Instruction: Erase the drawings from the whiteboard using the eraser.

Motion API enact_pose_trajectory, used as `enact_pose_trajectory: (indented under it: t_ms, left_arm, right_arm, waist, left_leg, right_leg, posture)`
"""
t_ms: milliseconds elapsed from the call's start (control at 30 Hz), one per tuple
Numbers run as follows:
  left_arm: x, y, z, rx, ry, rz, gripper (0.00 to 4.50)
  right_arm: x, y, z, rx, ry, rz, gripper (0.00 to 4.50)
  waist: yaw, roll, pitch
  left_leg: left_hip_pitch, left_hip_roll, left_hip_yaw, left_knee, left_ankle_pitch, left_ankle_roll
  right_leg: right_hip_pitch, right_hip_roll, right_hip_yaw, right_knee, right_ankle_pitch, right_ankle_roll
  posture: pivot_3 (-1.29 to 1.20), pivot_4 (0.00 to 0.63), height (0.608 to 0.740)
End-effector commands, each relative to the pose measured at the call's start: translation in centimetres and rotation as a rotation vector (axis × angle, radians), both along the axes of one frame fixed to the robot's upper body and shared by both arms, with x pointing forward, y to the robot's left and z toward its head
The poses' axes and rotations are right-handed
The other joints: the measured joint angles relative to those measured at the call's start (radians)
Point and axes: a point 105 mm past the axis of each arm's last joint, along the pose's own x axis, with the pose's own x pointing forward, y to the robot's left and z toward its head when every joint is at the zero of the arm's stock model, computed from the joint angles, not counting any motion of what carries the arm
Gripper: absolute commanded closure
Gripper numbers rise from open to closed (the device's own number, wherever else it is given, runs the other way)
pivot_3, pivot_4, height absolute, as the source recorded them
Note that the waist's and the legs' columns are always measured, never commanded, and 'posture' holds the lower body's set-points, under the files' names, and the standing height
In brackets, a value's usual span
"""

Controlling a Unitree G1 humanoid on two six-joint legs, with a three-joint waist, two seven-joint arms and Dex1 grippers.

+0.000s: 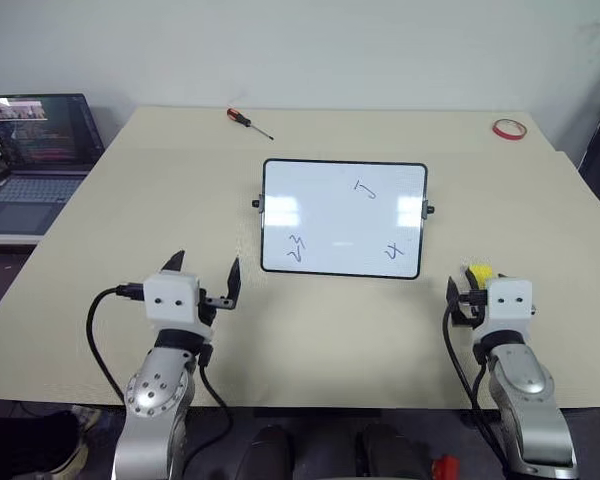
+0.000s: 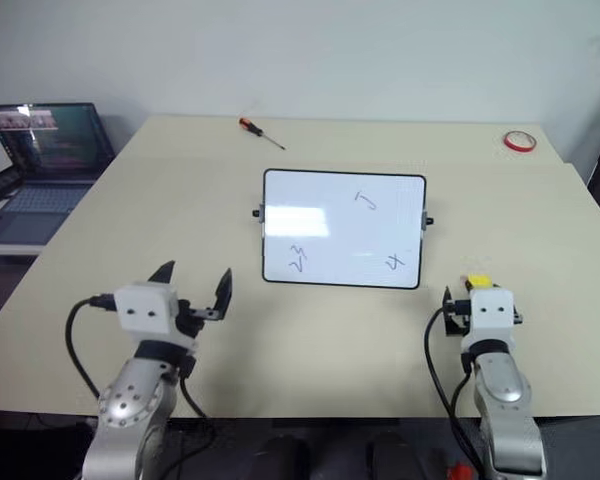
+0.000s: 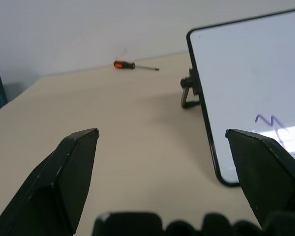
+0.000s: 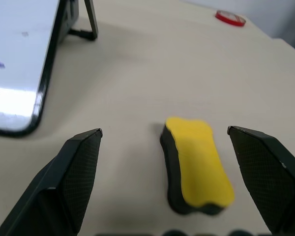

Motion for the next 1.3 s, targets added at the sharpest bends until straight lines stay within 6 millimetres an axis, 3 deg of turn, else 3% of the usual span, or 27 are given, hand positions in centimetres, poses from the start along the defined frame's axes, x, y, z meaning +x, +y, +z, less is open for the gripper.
enact_pose_trajectory:
  t_ms: [33, 200, 400, 600, 1033, 1067, 1167, 1300]
  left_arm:
    - [0.1, -0.5, 2.2, 0.003, -0.078, -0.016, 0.00]
    - [1.2, -0.9, 2.3, -0.007, -0.093, -0.027, 0.00]
    - [0.9, -1.4, 2.4, -0.025, -0.098, -0.036, 0.00]
    - [1.5, -0.6, 1.7, -0.025, -0.096, -0.008, 0.00]
    - [1.2, -0.8, 2.7, -0.038, -0.101, -0.025, 0.00]
    - [1.4, -1.0, 2.7, -0.059, -0.091, -0.046, 0.00]
    - [2.5, -3.2, 2.4, -0.129, -0.030, -0.212, 0.00]
    - [3.1, -5.7, 3.0, -0.127, 0.006, -0.404, 0.00]
  right_arm:
    - [0.2, 0.5, 2.3, -0.005, -0.084, 0.020, 0.04]
    - [0.4, 0.2, 2.9, -0.006, -0.105, -0.009, 0.04]
    - [0.2, 0.2, 3.1, -0.014, -0.100, 0.004, 0.04]
    - [0.8, -0.4, 2.9, -0.014, -0.103, -0.017, 0.04]
    - [1.6, -0.7, 2.7, 0.042, -0.081, -0.068, 0.04]
    - [1.6, -1.2, 2.7, 0.020, -0.077, -0.115, 0.04]
    - [2.6, 0.1, 1.6, 0.075, 0.062, -0.030, 0.04]
    - [2.9, 0.7, 2.4, 0.083, 0.069, -0.001, 0.04]
  waist:
    - [0.000, 0.000, 0.000]
    - [0.000, 0.000, 0.000]
    - [0.000, 0.000, 0.000]
    - [-0.001, 0.000, 0.000]
    - [0.000, 0.000, 0.000]
    - [0.000, 0.000, 0.000]
    - [0.000, 0.000, 0.000]
    - [-0.001, 0.000, 0.000]
  left_leg:
    - [0.000, 0.000, 0.000, 0.000, 0.000, 0.000]
    - [0.000, 0.000, 0.000, 0.000, 0.000, 0.000]
    - [0.000, 0.000, 0.000, 0.000, 0.000, 0.000]
    - [0.000, 0.000, 0.000, 0.000, 0.000, 0.000]
    - [0.000, 0.000, 0.000, 0.000, 0.000, 0.000]
    - [0.000, 0.000, 0.000, 0.000, 0.000, 0.000]
    - [0.000, 0.000, 0.000, 0.001, 0.000, 0.000]
    - [0.000, 0.000, 0.000, 0.000, 0.000, 0.000]
  right_leg:
    - [0.000, 0.000, 0.000, 0.000, 0.000, 0.000]
    - [0.001, 0.000, -0.001, 0.000, 0.000, 0.000]
    - [0.000, 0.000, 0.000, -0.001, 0.000, 0.000]
    - [0.000, 0.001, 0.000, 0.000, 0.000, 0.000]
    - [0.000, 0.000, 0.000, 0.000, 0.000, 0.000]
    - [0.000, 0.000, 0.000, 0.000, 0.000, 0.000]
    - [0.000, 0.001, -0.001, 0.001, 0.000, 0.000]
    - [0.000, 0.004, -0.001, 0.001, 0.000, 0.000]
  posture:
    - [0.00, 0.150, 0.740]
    - [0.00, 0.150, 0.740]
    - [0.00, 0.150, 0.740]
    - [0.00, 0.150, 0.740]
    - [0.00, 0.150, 0.740]
    - [0.00, 0.150, 0.740]
    - [0.00, 0.150, 0.740]
    - [0.00, 0.150, 0.740]
